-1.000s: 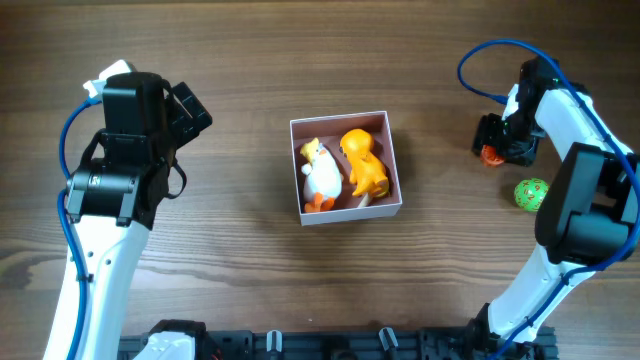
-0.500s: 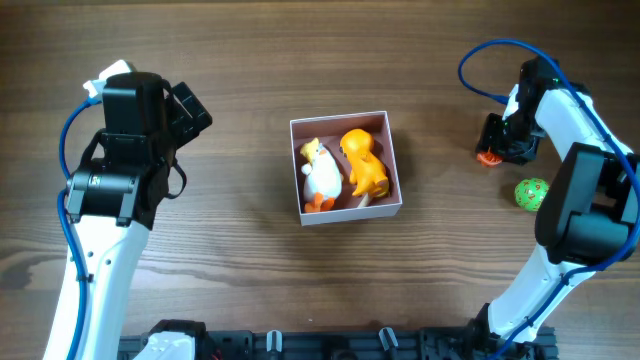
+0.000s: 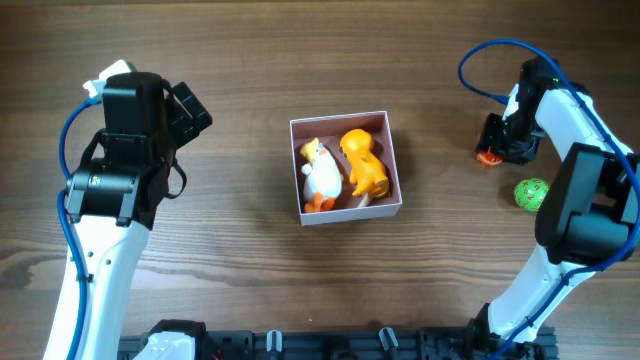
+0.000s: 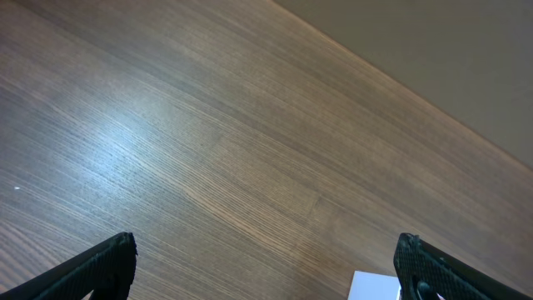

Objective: Pack container
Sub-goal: 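Grasp the orange ball and carry it into the box with right gripper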

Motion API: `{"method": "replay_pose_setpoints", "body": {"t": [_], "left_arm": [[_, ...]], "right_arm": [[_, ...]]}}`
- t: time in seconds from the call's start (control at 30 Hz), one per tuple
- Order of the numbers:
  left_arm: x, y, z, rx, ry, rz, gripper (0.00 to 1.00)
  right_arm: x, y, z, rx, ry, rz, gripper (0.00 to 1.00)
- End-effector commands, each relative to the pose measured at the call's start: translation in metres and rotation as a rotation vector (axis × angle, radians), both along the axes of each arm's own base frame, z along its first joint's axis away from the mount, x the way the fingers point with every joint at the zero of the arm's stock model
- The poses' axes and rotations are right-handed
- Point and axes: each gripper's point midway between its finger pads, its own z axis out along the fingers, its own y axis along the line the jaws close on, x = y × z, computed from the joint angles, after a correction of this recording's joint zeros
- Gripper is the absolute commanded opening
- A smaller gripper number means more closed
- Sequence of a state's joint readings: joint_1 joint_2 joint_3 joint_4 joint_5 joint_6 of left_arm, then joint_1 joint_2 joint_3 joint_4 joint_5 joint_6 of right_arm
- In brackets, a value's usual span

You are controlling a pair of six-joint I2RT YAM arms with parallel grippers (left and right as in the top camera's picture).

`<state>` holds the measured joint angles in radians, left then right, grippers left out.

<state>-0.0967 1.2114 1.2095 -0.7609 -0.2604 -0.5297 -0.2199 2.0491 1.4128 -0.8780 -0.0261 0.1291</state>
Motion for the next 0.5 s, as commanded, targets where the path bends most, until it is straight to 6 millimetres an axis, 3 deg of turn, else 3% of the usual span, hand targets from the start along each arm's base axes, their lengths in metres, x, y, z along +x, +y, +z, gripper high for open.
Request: {"method": "replay_pose_setpoints", "body": {"t": [0.0, 0.17, 0.2, 0.27, 0.33, 0.47], "left_arm": [[-0.001, 0.000, 0.007, -0.015, -0.020, 0.005, 1.00], [-0.001, 0.000, 0.007, -0.015, -0.020, 0.005, 1.00], [-0.001, 0.000, 0.007, -0.015, -0.019, 0.005, 1.00], [-0.001, 0.000, 0.007, -0.015, -0.019, 0.005, 1.00], [-0.001, 0.000, 0.006, -0.015, -0.019, 0.005, 1.00], [-0.001, 0.000, 0.007, -0.015, -0.019, 0.005, 1.00]], "right_arm": [[0.021, 0.005, 0.051, -0.021, -0.139, 0.019, 0.34], [0.027, 0.027, 0.128, -0.051, -0.325, 0.079, 0.34], [0.024, 0.044, 0.151, -0.054, -0.375, 0.123, 0.34], [0.019, 0.071, 0.172, -0.053, -0.419, 0.205, 0.34], [0.012, 0.111, 0.189, -0.040, -0.464, 0.322, 0.34], [0.001, 0.183, 0.196, 0.001, -0.494, 0.509, 0.34]]}}
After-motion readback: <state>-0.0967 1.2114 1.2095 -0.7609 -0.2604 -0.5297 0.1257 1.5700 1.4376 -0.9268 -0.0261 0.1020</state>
